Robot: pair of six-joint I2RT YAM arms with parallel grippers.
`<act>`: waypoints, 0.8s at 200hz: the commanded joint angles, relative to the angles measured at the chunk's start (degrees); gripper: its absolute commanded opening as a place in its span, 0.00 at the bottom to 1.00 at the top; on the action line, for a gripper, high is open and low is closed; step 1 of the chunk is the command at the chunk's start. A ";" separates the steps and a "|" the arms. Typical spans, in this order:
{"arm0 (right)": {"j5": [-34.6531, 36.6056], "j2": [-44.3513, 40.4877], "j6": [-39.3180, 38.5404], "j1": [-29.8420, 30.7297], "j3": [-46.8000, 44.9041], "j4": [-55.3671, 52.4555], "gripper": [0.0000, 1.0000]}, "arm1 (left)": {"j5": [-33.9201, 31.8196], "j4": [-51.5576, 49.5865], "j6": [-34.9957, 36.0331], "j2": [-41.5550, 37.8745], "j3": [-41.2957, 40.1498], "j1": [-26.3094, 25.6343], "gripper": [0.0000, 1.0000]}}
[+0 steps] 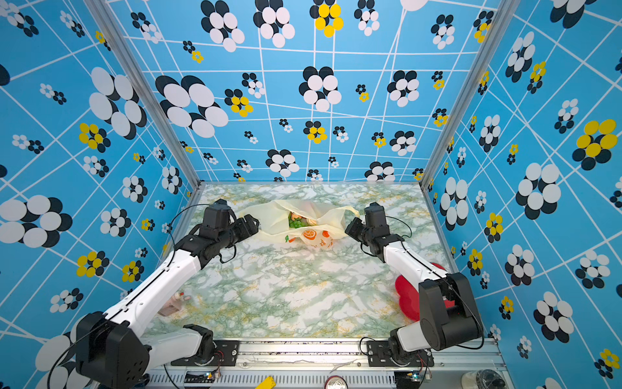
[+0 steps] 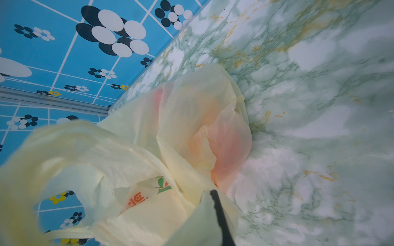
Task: Take fruits out of the plastic bag
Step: Spread open the plastic bag at the top-center of the table.
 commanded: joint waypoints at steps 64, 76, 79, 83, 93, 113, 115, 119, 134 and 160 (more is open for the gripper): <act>5.40 -2.13 -4.46 3.89 1.40 -2.21 0.00 | -19.28 -24.72 12.23 11.76 30.34 -18.57 0.87; 5.60 -2.59 -4.61 3.87 1.12 -2.20 0.00 | -18.64 -26.73 12.63 18.02 34.98 -19.94 0.88; 5.60 -2.76 -4.59 3.87 1.05 -2.28 0.00 | -18.39 -27.29 12.63 19.59 36.20 -20.14 0.88; 5.65 -2.90 -4.57 3.91 0.90 -2.30 0.00 | -18.20 -27.88 12.74 21.63 37.67 -20.40 0.88; 5.65 -3.45 -4.71 4.01 0.50 -2.33 0.00 | -18.60 -29.28 13.13 26.36 40.88 -20.88 0.89; 5.97 -4.82 -5.13 4.04 -0.24 -2.38 0.00 | -20.67 -33.33 13.93 35.24 47.66 -20.95 0.90; 6.07 -4.96 -5.22 4.03 -0.28 -2.38 0.00 | -20.86 -33.69 14.09 36.08 48.30 -20.94 0.90; 6.13 -5.12 -5.35 4.13 -0.37 -2.46 0.00 | -21.13 -34.45 14.19 37.28 49.50 -21.04 0.90; 6.15 -5.74 -5.75 4.09 -0.63 -2.55 0.00 | -22.09 -36.33 14.41 42.37 52.98 -20.96 0.91; 6.32 -6.11 -6.07 4.09 -0.95 -2.40 0.00 | -23.88 -40.04 14.04 48.99 57.81 -21.04 0.94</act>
